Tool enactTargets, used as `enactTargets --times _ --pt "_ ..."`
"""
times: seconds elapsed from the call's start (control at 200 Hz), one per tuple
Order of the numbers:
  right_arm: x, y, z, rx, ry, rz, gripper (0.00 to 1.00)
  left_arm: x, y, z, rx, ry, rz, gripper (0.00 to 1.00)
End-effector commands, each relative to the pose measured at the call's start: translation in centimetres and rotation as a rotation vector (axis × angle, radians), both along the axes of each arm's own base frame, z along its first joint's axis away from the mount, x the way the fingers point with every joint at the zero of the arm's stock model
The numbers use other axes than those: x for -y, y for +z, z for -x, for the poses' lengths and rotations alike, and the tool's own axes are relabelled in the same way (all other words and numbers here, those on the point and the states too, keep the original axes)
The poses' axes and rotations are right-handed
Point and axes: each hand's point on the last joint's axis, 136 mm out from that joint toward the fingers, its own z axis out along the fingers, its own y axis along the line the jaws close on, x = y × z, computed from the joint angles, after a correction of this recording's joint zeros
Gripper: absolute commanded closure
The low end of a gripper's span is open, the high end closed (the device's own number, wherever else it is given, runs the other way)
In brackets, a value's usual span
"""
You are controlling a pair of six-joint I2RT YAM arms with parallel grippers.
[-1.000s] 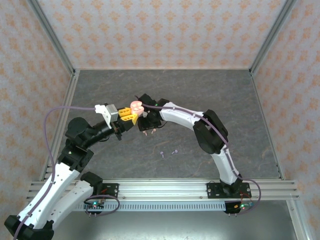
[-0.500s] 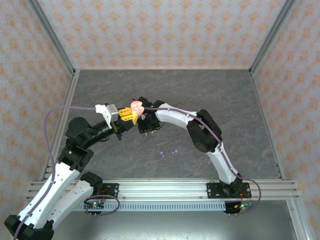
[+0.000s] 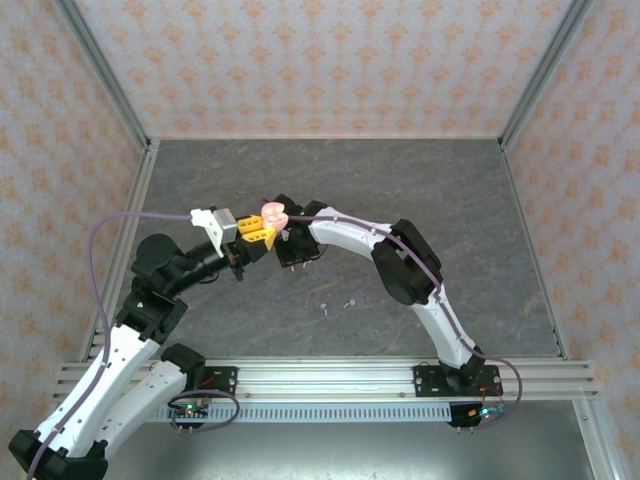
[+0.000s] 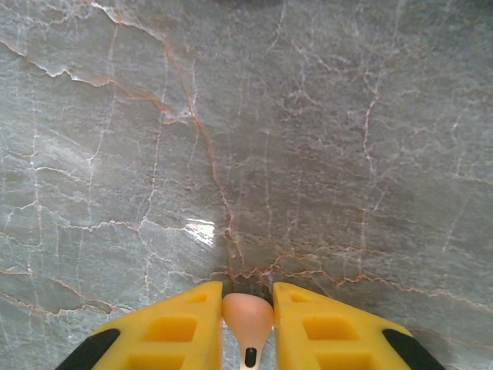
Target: Insert the wireless bluetooth earbuds into the charging case
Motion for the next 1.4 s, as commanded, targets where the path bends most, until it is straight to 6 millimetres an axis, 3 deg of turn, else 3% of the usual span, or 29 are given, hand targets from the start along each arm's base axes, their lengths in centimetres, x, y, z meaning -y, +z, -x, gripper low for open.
enactTargets --times 0.0,0.17,0.275,0.515,0.711,0.911,1.066,1.186,1.396 --pt "0.4 1.7 0.3 0.040 0.020 0.010 0.80 -0.2 1.5 0.5 0.048 0.005 0.002 0.83" --pt "1.3 6.0 -1.1 0.132 -0.031 -0.080 0.81 -0.3 1.3 0.5 0.047 0.012 0.005 0.83" --pt "2.5 9.8 -2.0 0.205 -0.082 -0.185 0.81 -0.3 1.2 0.4 0.046 0.013 0.009 0.83" --pt "7.4 19.2 -2.9 0.408 -0.181 -0.362 0.81 0.1 0.4 -0.5 0.023 0.010 0.029 0.83" --pt "9.8 28.4 -1.4 0.602 -0.184 -0.523 0.81 0.7 -0.5 -1.5 -0.014 -0.008 0.055 0.83" --pt "9.1 35.6 1.7 0.706 -0.097 -0.773 0.81 1.3 -1.9 -2.7 -0.046 -0.011 0.042 0.84" --pt "7.4 37.9 4.1 0.755 0.002 -0.852 0.81 1.5 -2.6 -3.4 -0.062 -0.008 0.052 0.84" --pt "5.8 37.8 5.0 0.749 0.044 -0.883 0.81 1.7 -2.8 -3.6 -0.070 -0.013 0.056 0.85" --pt "4.2 36.5 4.9 0.728 0.060 -0.877 0.81 1.7 -2.7 -3.8 -0.069 -0.014 0.059 0.85"
